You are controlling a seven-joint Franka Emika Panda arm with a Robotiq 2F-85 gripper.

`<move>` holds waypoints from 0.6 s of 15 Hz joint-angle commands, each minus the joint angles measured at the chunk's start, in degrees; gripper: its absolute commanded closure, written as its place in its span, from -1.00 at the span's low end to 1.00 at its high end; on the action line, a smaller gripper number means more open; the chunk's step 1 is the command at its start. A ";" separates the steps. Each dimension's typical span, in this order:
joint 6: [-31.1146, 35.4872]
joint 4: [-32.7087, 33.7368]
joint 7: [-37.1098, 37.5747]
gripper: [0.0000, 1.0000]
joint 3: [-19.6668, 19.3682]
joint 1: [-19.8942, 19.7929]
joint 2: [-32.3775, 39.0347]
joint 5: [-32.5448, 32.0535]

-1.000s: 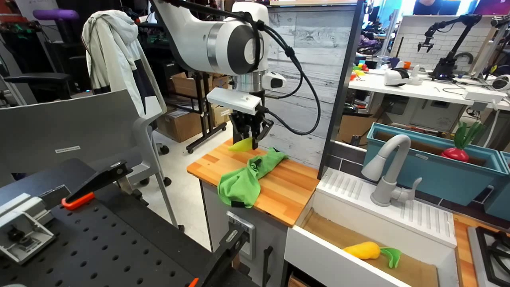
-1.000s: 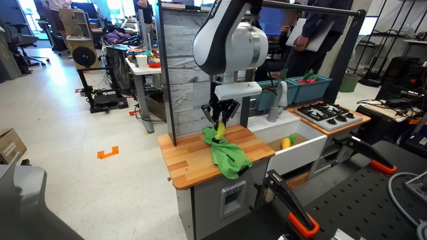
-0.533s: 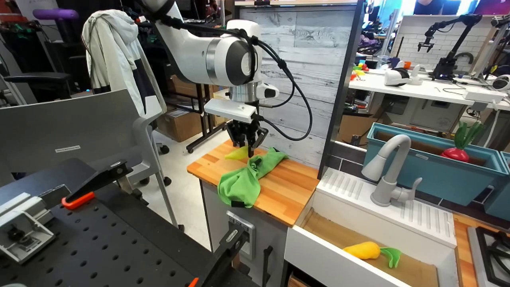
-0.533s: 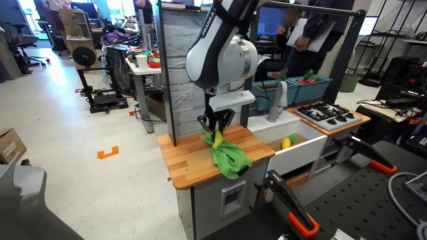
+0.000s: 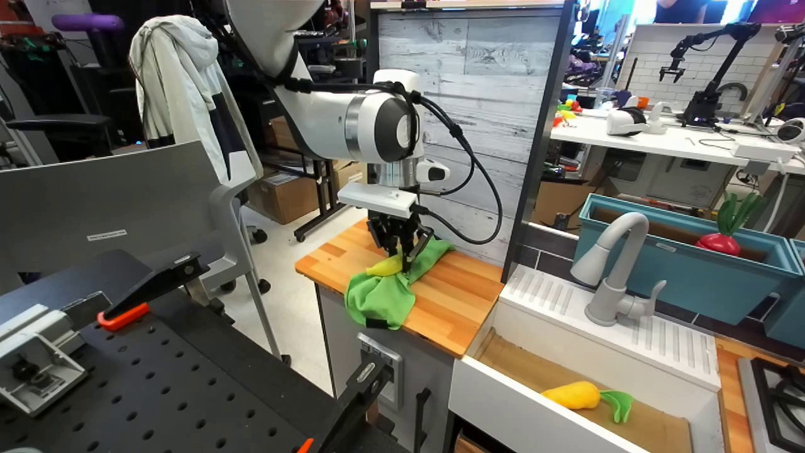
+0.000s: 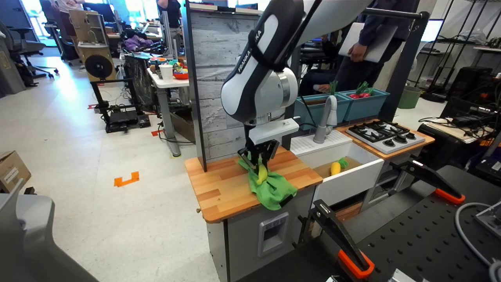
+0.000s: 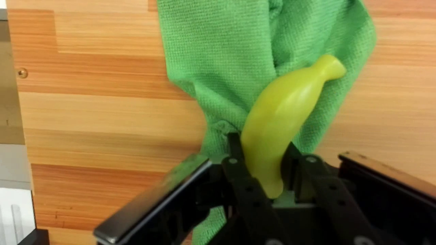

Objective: Pick up the banana plush toy from the table and put it on the cloth

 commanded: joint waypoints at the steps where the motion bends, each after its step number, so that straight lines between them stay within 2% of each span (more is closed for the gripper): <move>1: -4.08 7.41 1.51 0.21 -0.52 -0.25 4.36 -1.87; 2: -4.88 8.38 1.64 -0.10 -0.57 -0.29 4.85 -1.89; 8: -6.51 11.77 1.33 -0.96 -0.39 -0.89 6.27 -1.78; 9: -6.31 11.72 1.25 -1.00 -0.36 -0.95 6.11 -1.78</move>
